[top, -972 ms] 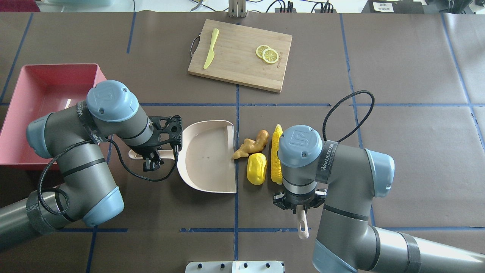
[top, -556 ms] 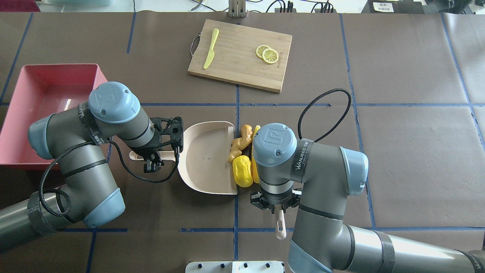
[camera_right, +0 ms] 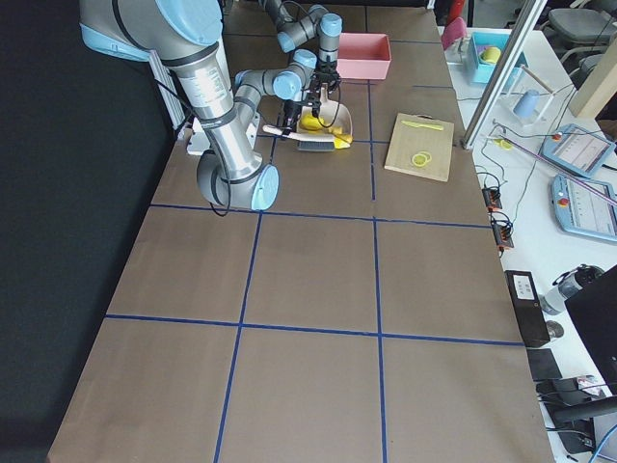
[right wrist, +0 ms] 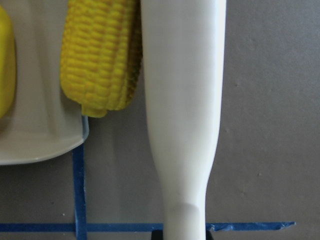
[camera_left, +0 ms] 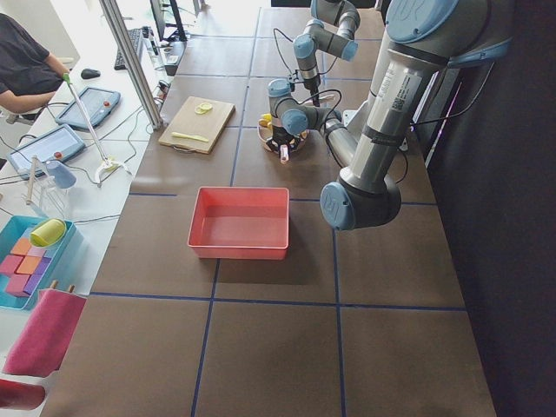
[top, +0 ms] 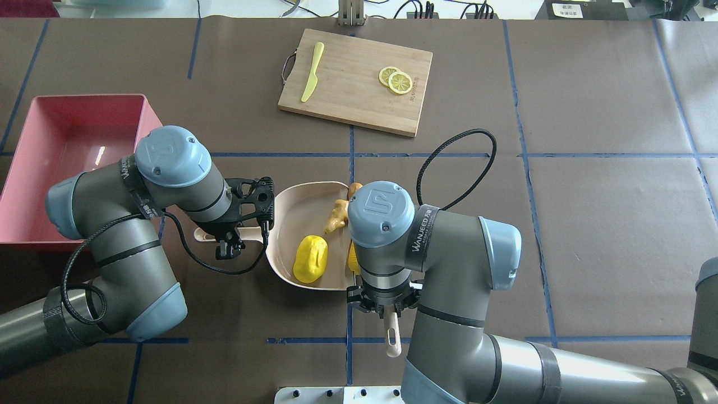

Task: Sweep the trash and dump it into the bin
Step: 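Sweep the potato, corn and ginger into the dustpan with the right gripper's brush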

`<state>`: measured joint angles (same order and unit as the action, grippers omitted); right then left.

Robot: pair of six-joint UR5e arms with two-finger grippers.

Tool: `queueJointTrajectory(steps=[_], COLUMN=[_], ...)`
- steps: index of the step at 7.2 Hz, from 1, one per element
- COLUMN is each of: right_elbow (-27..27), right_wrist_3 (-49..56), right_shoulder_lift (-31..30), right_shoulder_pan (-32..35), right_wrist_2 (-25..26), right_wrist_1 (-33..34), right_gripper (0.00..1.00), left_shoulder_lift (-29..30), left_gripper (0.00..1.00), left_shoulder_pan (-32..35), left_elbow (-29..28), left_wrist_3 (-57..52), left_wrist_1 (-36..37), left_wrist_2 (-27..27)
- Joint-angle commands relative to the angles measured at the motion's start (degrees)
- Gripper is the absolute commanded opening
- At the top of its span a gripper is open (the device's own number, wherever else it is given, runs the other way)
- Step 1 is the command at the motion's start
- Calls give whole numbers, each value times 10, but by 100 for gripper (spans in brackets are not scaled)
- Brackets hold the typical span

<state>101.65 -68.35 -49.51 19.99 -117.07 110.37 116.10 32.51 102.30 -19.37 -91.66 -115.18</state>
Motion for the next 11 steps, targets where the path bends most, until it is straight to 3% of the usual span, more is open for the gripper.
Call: queueJointTrajectory(steps=[1, 3, 9, 11], right_elbow=[-34, -80, -73, -39], right_wrist_3=[0, -21, -24, -23], right_shoulder_lift=[34, 35, 57, 43], right_shoulder_pan=[-4, -4, -2, 16], right_wrist_2=[0, -1, -11, -38], right_wrist_1=[-1, -84, -92, -90], right_gripper=[0, 0, 0, 0], left_shoulder_lift=[0, 4, 5, 5], left_gripper=[0, 0, 0, 0], left_shoulder_pan=[-6, -12, -13, -13], left_elbow=[-1, -2, -6, -5], left_wrist_3=[1, 7, 9, 9], left_wrist_1=[1, 1, 1, 1], left_wrist_2=[17, 19, 20, 20])
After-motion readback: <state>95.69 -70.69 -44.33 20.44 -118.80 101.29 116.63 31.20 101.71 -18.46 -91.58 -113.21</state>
